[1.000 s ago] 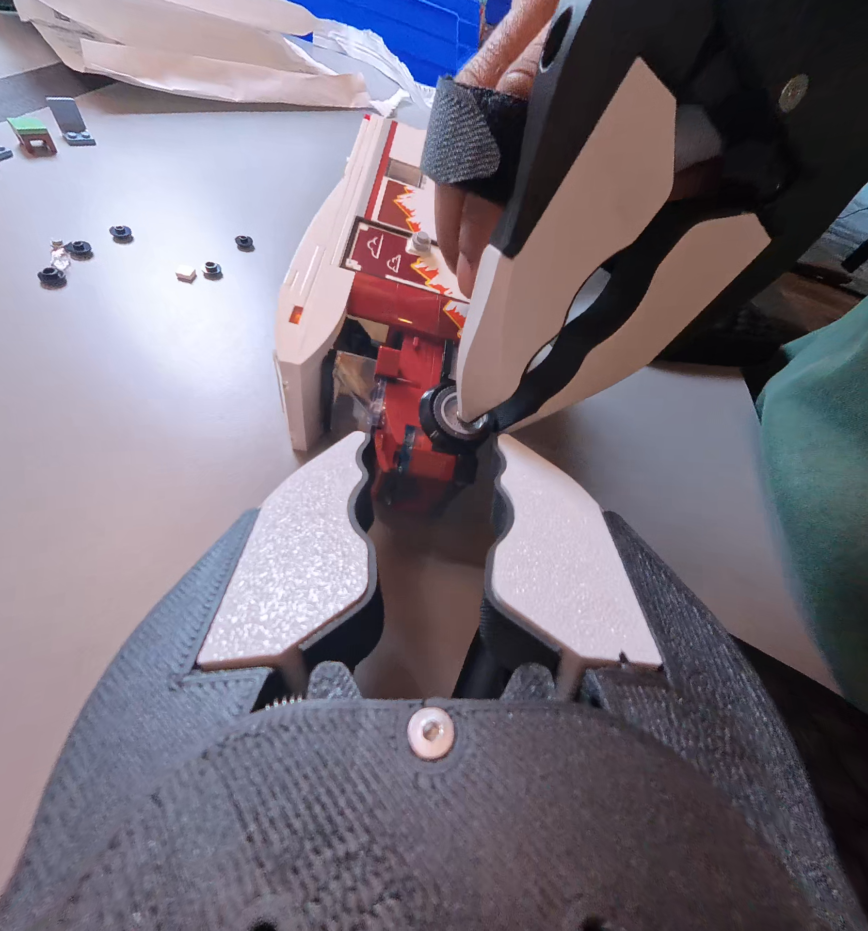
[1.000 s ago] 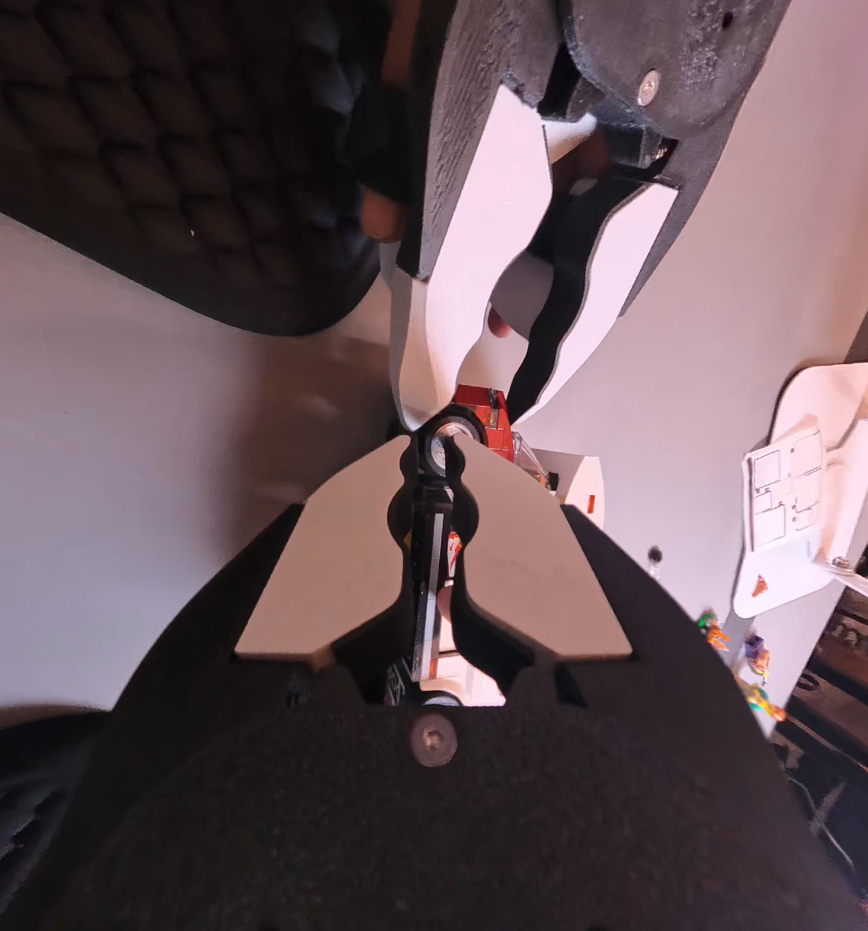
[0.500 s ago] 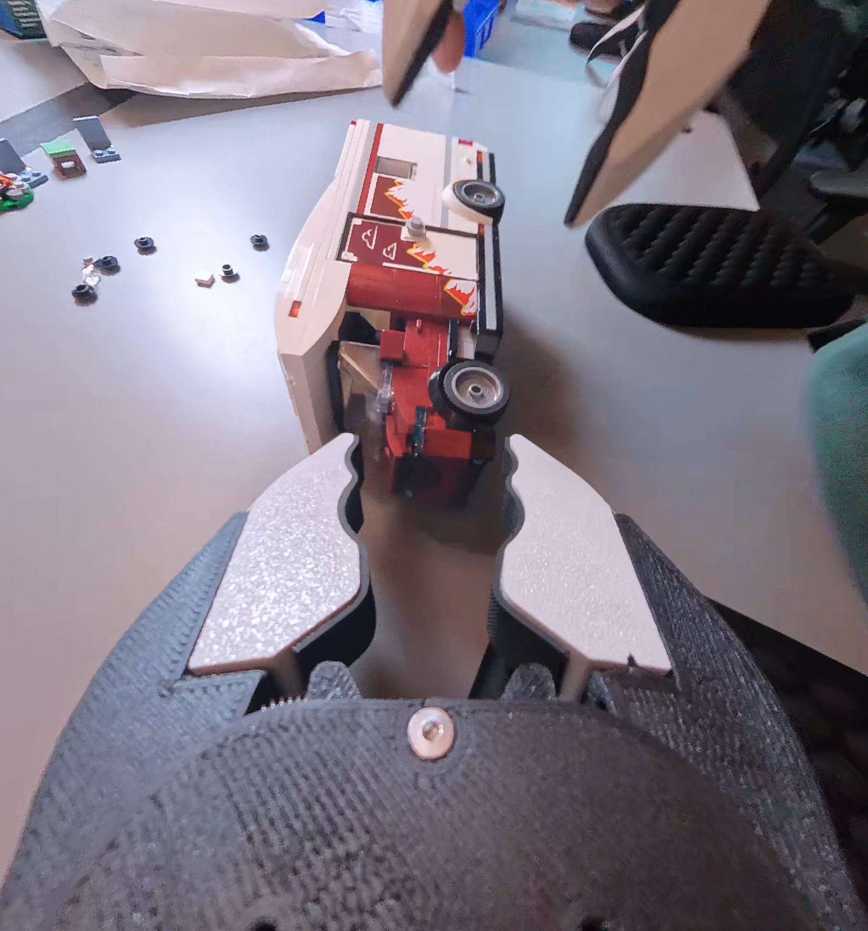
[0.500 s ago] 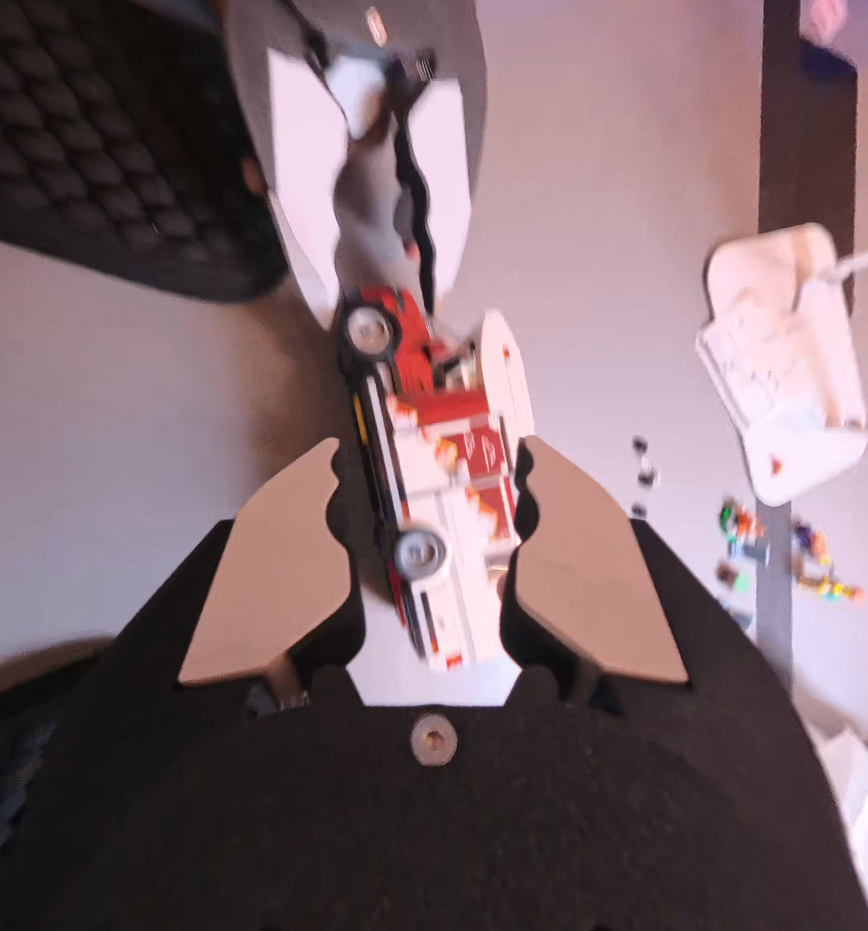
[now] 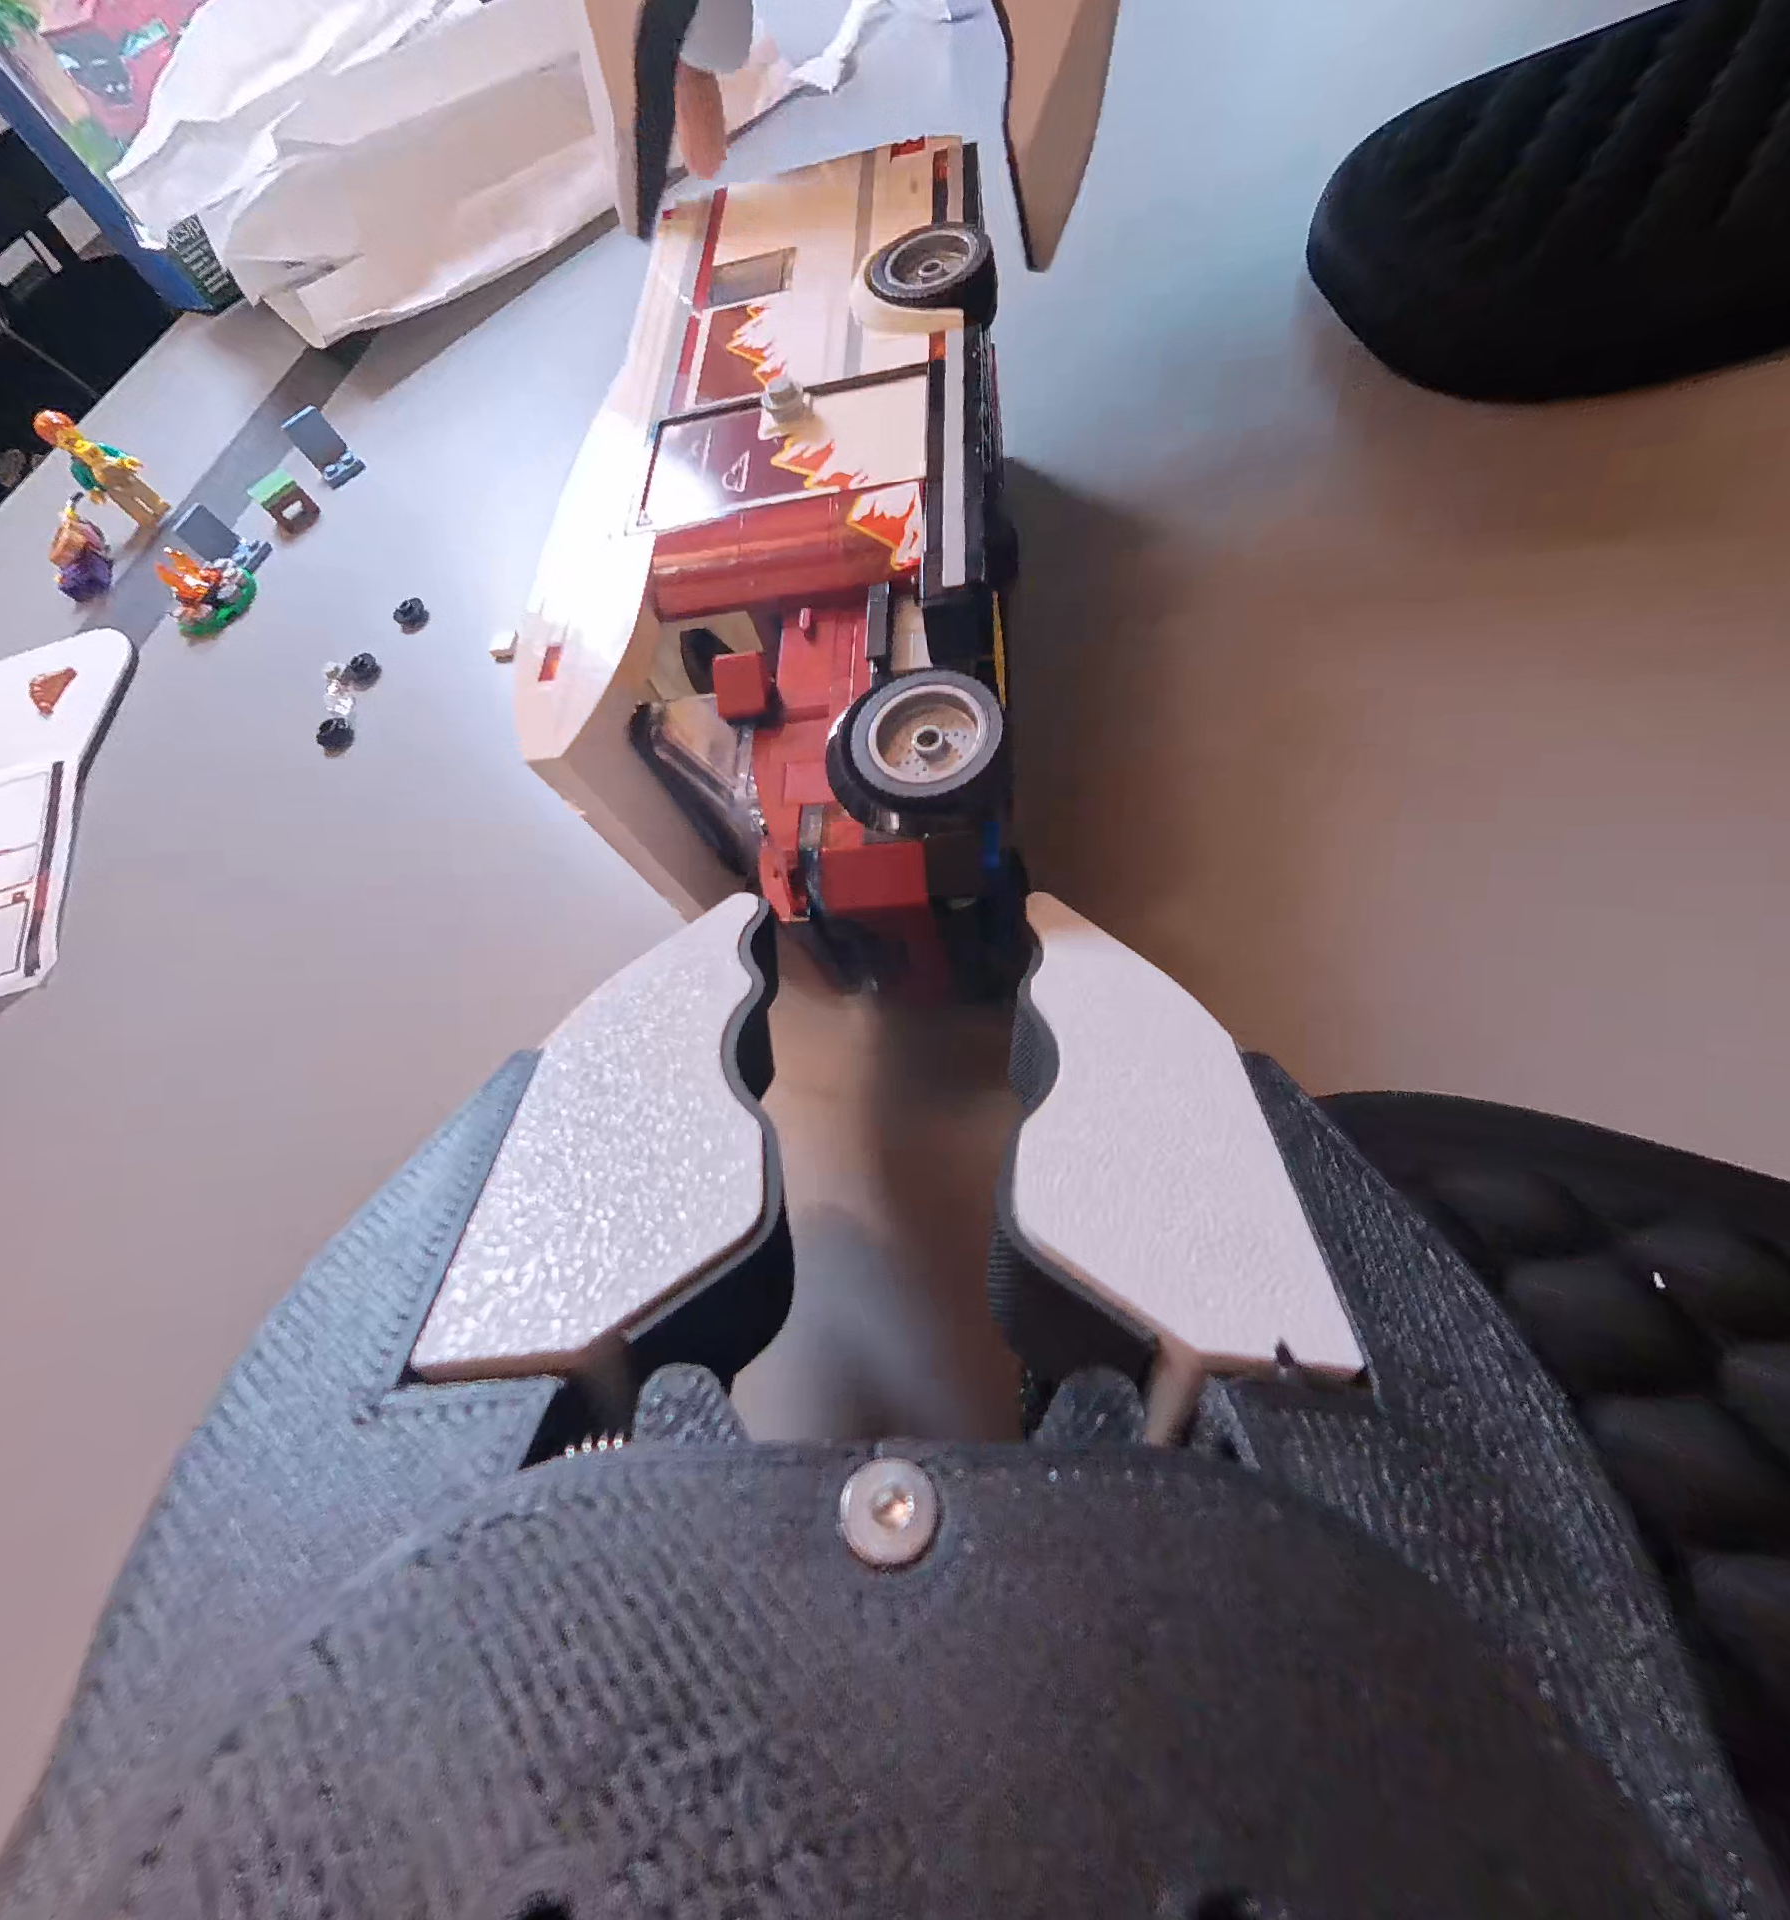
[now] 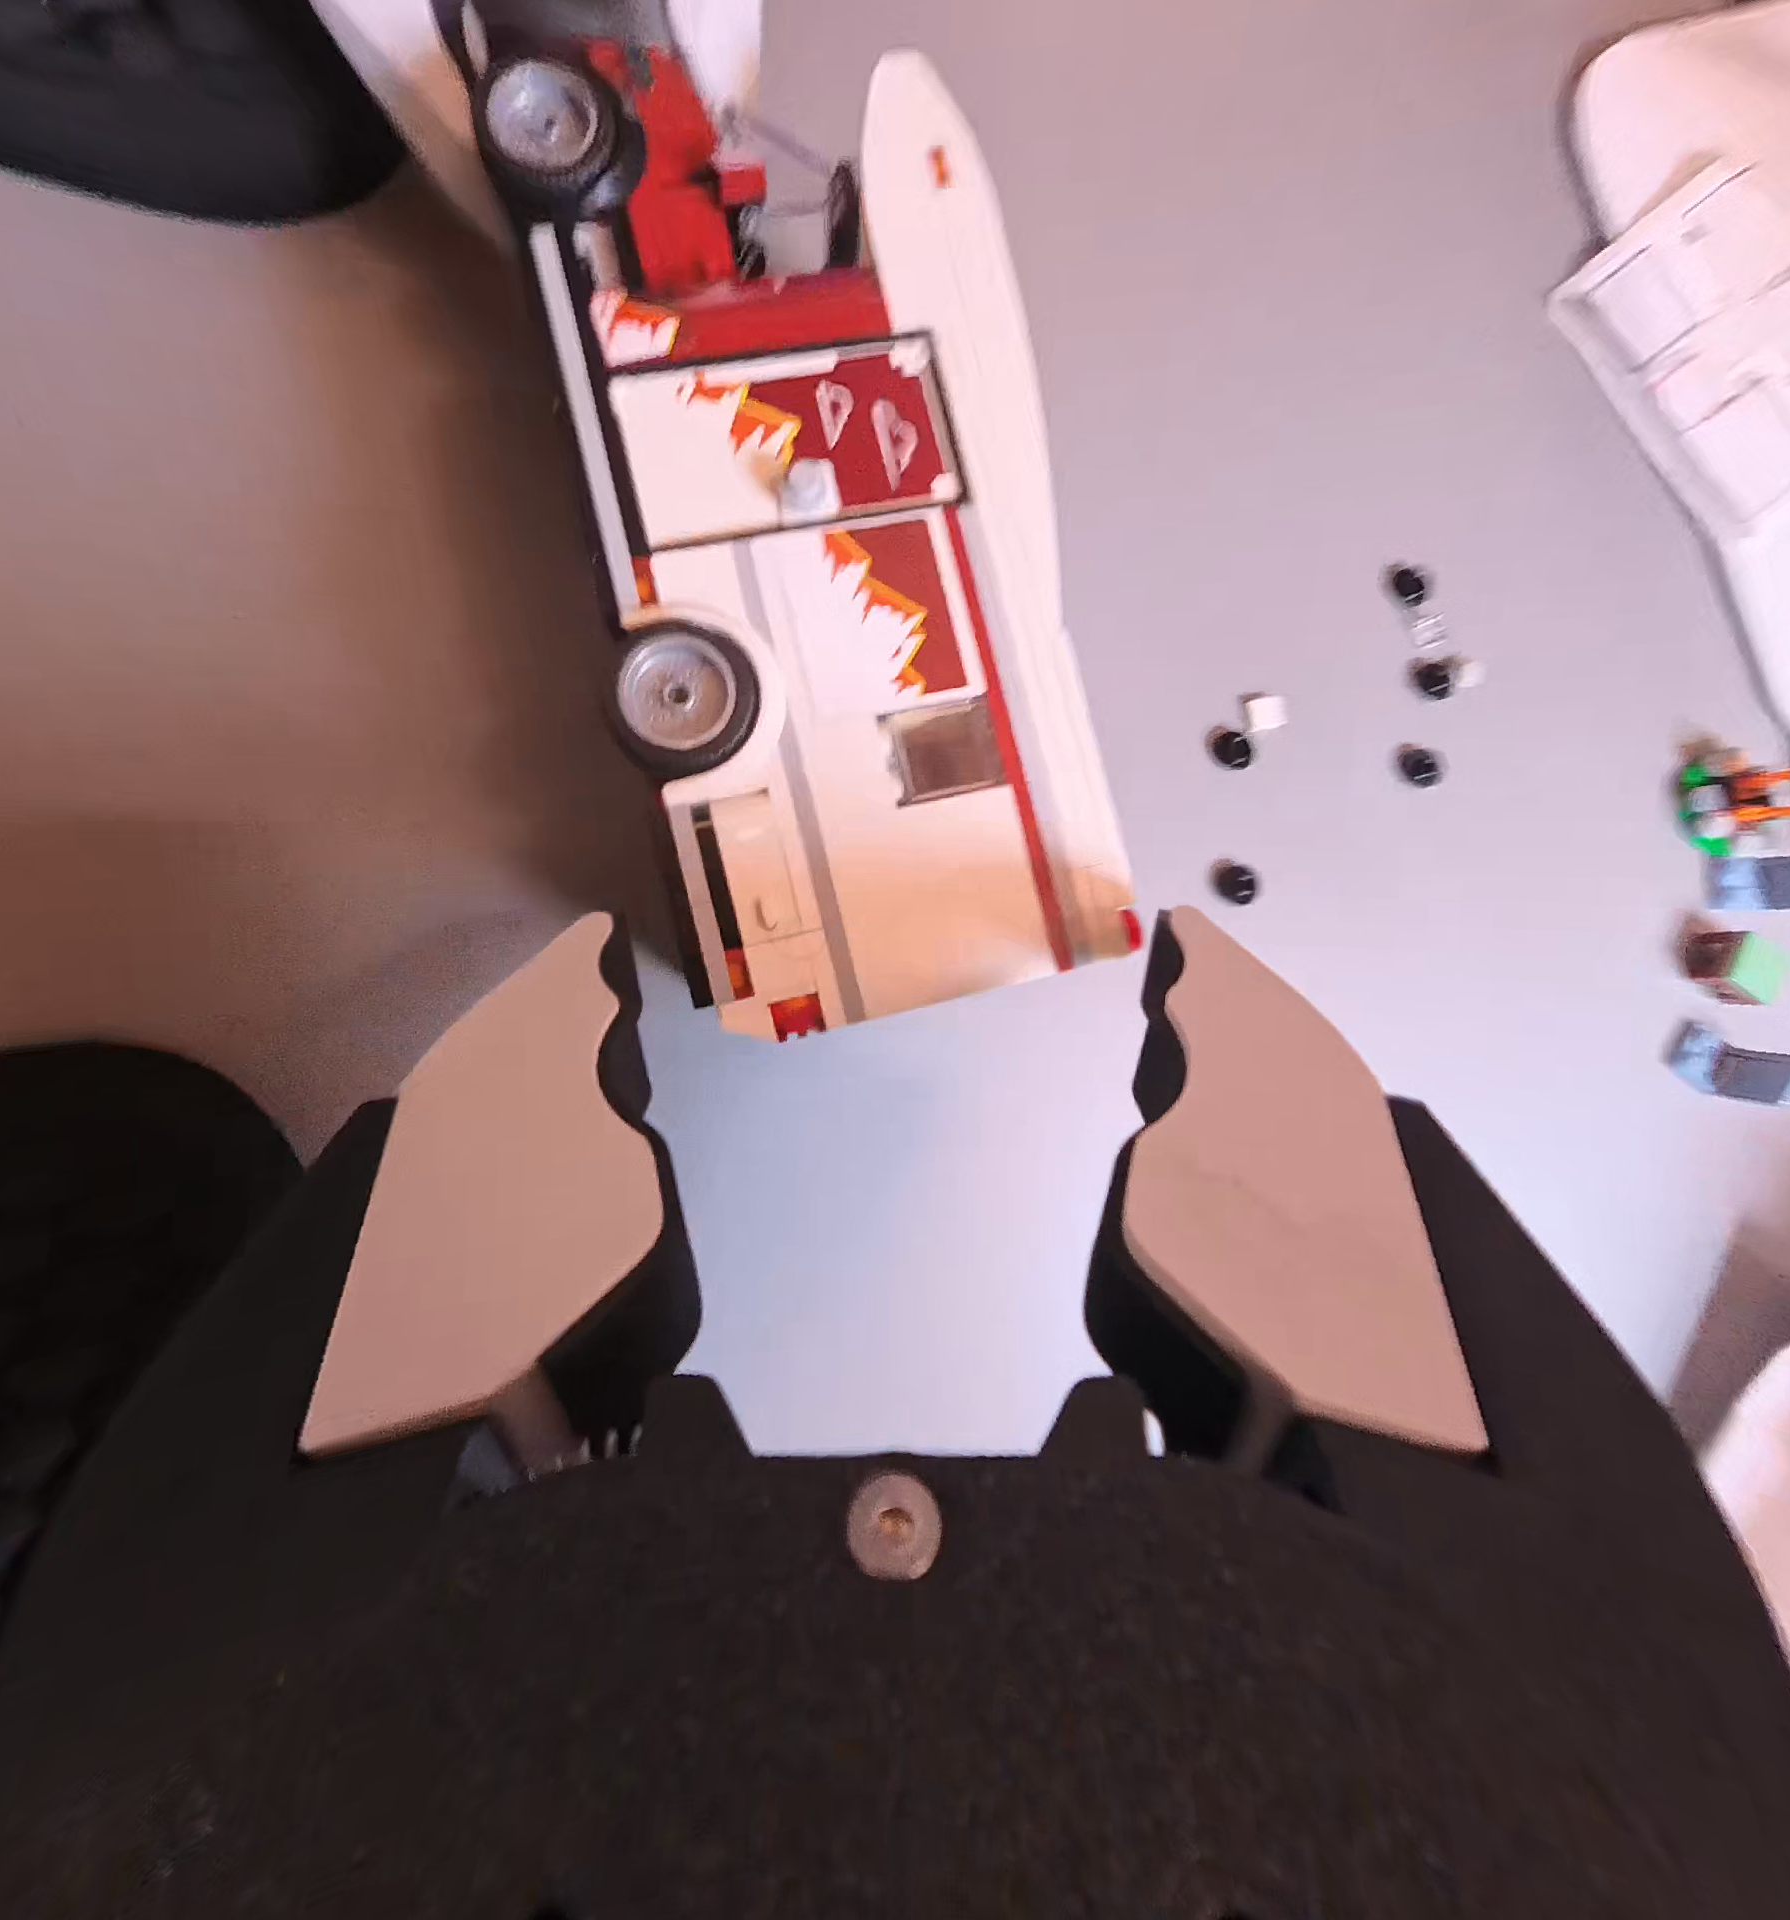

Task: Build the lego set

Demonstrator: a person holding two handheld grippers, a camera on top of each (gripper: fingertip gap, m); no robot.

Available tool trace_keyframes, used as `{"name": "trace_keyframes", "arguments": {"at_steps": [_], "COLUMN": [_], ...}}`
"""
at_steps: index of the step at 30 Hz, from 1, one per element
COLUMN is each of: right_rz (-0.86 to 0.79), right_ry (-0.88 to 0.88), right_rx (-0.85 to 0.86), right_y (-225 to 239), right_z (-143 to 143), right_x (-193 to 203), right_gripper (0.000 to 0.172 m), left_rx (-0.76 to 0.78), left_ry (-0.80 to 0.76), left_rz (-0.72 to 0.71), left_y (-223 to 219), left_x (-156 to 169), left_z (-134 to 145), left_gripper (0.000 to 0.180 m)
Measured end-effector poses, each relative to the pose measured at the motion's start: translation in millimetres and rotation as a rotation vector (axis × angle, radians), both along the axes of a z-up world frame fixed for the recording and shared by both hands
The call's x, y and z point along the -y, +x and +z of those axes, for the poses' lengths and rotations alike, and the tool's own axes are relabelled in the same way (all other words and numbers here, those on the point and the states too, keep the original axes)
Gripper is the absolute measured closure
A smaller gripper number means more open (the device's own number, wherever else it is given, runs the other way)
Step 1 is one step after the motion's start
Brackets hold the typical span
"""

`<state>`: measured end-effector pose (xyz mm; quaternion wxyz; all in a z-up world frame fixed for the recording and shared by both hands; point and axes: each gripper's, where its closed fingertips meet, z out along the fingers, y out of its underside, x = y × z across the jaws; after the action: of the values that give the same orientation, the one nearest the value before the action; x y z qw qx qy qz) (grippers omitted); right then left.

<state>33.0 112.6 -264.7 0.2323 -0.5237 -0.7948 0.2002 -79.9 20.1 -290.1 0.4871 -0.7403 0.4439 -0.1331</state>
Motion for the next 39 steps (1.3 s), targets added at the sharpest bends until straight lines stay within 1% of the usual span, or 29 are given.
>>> {"name": "trace_keyframes", "arguments": {"at_steps": [1,2,4,6,8,9,10,12,14,15,16,17,19,20,21,22,25,27,30,31,32,34,35,36,37,39], "right_rz": [0.013,0.023,0.029,0.033,0.032,0.032,0.036,0.035,0.046,0.046,0.042,0.042,0.019,0.01,0.005,-0.001,-0.044,-0.071,-0.119,-0.121,-0.127,-0.126,-0.126,-0.108,-0.082,-0.044], "right_ry": [-0.009,0.01,0.061,0.082,0.162,0.218,0.289,0.448,0.669,0.785,0.879,0.939,0.961,0.946,0.922,0.896,0.711,0.561,0.384,0.325,0.268,0.145,0.09,0.034,-0.022,-0.063], "right_rx": [0.019,0.015,-0.009,-0.064,-0.147,-0.19,-0.23,-0.306,-0.372,-0.392,-0.417,-0.437,-0.452,-0.447,-0.436,-0.43,-0.376,-0.352,-0.295,-0.282,-0.259,-0.199,-0.167,-0.13,-0.094,-0.101], "right_y": [0.6,-1.4,-5.7,-7.0,-6.0,-4.7,-2.7,1.8,6.9,9.7,12.1,14.2,17.3,18.4,19.8,21.8,28.3,31.1,34.3,33.9,33.3,31.8,30.7,30.2,29.8,25.0], "right_z": [-5.8,-9.4,-11.0,-8.8,-3.7,-0.5,2.3,7.8,12.6,14.3,15.8,16.1,14.5,12.9,11.0,10.8,7.6,7.0,1.0,-2.1,-6.3,-16.6,-22.0,-28.2,-33.6,-32.6], "right_x": [0.8,-1.0,-8.0,-6.5,-2.4,0.6,3.7,11.7,19.6,22.7,26.1,30.1,36.4,38.6,39.6,39.4,40.9,45.3,44.0,44.5,44.2,45.2,45.3,48.4,53.4,55.5], "right_gripper": [0.075,0.073,0.083,0.084,0.084,0.084,0.084,0.084,0.084,0.084,0.084,0.084,0.085,0.085,0.085,0.085,0.082,0.079,0.077,0.079,0.078,0.078,0.075,0.077,0.082,0.086], "left_rx": [-0.005,-0.003,0.005,-0.014,0.007,0.058,0.121,0.29,0.501,0.559,0.559,0.52,0.388,0.308,0.243,0.209,0.191,0.142,0.071,0.045,0.016,-0.045,-0.074,-0.105,-0.134,-0.158], "left_ry": [0.005,0.013,0.038,0.069,0.08,0.067,0.028,-0.112,-0.261,-0.319,-0.359,-0.381,-0.397,-0.386,-0.351,-0.328,-0.296,-0.242,-0.165,-0.141,-0.113,-0.061,-0.036,-0.008,0.016,0.017], "left_rz": [0.002,-0.003,-0.021,-0.019,-0.038,-0.051,-0.053,-0.029,0.0,0.002,0.01,0.013,0.015,0.025,0.059,0.072,0.081,0.075,0.069,0.064,0.057,0.048,0.044,0.038,0.032,0.04], "left_y": [-0.2,0.3,2.2,1.6,1.4,1.6,-0.1,-5.8,-2.4,4.0,11.5,19.9,35.8,40.1,40.4,40.5,42.5,43.4,45.4,46.0,46.8,47.7,48.2,48.2,48.1,44.7], "left_x": [-0.6,-0.3,1.4,1.4,3.5,5.7,7.2,6.5,2.5,1.2,-0.2,-0.5,1.3,1.0,-3.4,-5.3,-5.6,-3.5,-1.3,-0.8,-0.4,0.1,0.4,0.8,1.5,3.6], "left_z": [-0.2,0.6,3.6,3.8,7.3,13.1,19.2,31.5,47.6,51.3,49.0,43.4,29.0,21.7,17.0,15.0,15.4,15.6,15.0,14.7,14.2,13.0,12.4,11.5,10.6,9.5], "left_gripper": [0.137,0.137,0.137,0.136,0.138,0.138,0.127,0.101,0.09,0.084,0.08,0.076,0.08,0.087,0.088,0.09,0.09,0.09,0.09,0.09,0.09,0.09,0.09,0.09,0.09,0.089]}}
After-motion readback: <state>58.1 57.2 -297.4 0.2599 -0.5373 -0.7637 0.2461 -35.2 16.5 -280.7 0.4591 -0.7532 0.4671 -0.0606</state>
